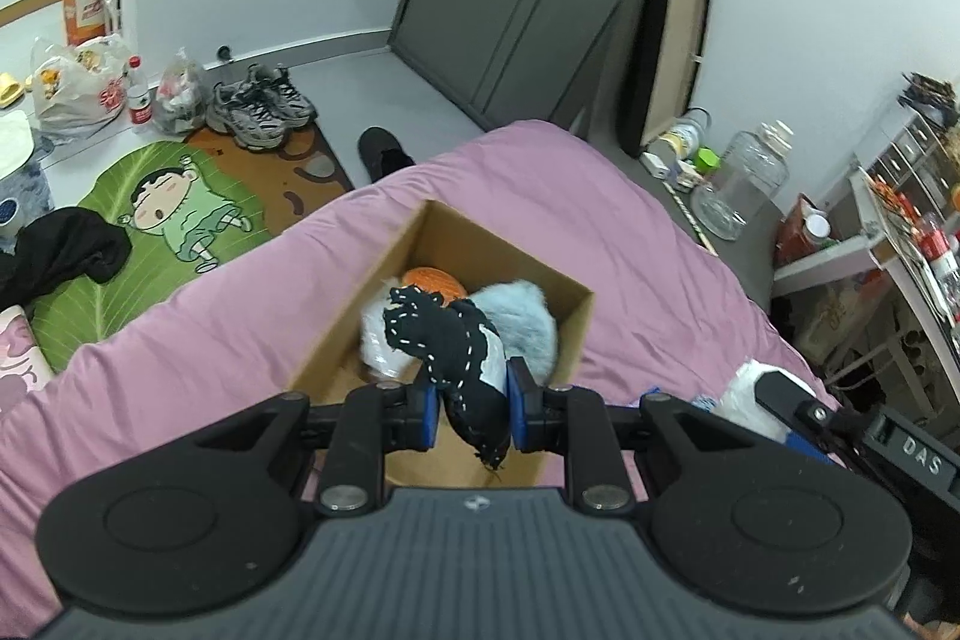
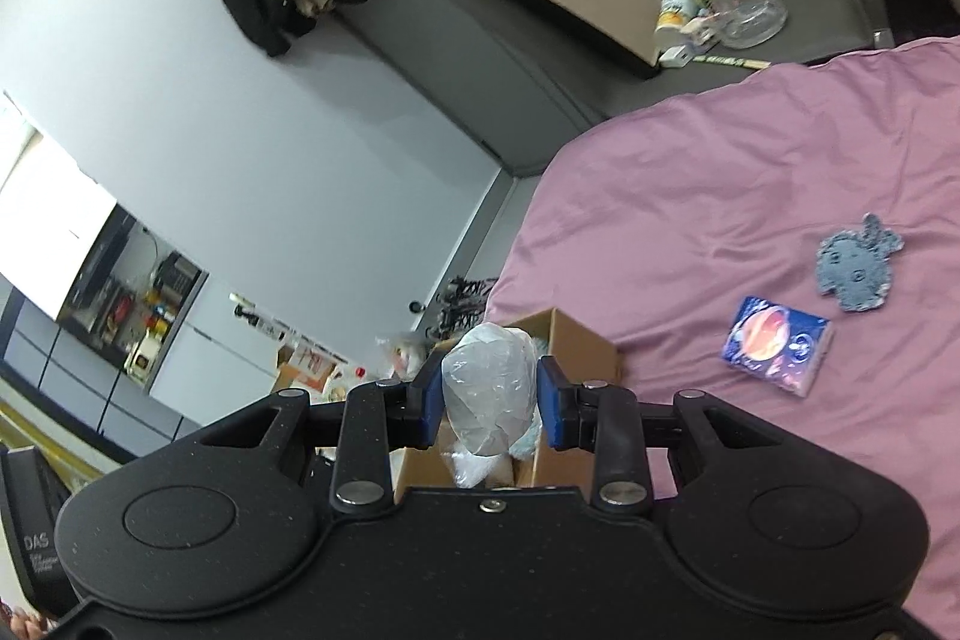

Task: Organize soft objects
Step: 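Carry the black plush and white bag into the box and open both grippers, then withdraw both grippers from the box toward the tissue pack and denim plush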

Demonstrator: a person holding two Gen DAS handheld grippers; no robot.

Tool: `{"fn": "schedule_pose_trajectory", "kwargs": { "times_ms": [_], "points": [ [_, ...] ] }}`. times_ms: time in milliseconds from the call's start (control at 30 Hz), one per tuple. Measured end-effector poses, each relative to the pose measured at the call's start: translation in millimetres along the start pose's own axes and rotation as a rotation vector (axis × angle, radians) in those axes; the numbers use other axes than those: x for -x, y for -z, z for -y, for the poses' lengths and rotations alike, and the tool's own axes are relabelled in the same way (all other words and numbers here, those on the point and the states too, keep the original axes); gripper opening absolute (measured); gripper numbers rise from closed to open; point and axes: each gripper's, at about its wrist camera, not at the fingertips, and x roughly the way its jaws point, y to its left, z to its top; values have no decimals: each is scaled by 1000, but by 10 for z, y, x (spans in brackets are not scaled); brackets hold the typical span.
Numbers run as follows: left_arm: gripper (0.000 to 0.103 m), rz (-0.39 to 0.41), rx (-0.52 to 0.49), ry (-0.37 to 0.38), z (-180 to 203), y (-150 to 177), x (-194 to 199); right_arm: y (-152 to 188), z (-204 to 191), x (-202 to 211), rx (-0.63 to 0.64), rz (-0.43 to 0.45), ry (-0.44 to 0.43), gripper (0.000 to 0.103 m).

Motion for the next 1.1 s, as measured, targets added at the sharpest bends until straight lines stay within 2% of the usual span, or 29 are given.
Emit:
{"fn": "schedule_pose_trajectory", "kwargs": {
  "times_ms": [367,633,733,867,967,1033,1067,1100],
  "points": [
    [22,-46,29,-23,-302,-162,-372,128,-124,-271,18,-58,-34,32],
    [22,-95,32,-57,-372,-107,-606,208,-143,-468,27,-91,-44,32],
    [27,-108,1,-55,-346,-107,-672,228,-134,-500,28,-100,-45,32],
    [31,-96,-13,-105,-373,-110,-652,262,-178,-619,34,-113,-37,32],
    [33,-110,0,-89,-386,-137,-620,309,-250,-735,38,-123,-43,32],
    [34,-112,-6,-99,-371,-159,-586,346,-285,-798,44,-125,-50,35],
    [36,-112,-6,-106,-365,-170,-569,360,-286,-827,47,-132,-62,41],
    [38,-111,-3,-111,-351,-181,-550,368,-277,-852,47,-151,-73,55]
  ]
}}
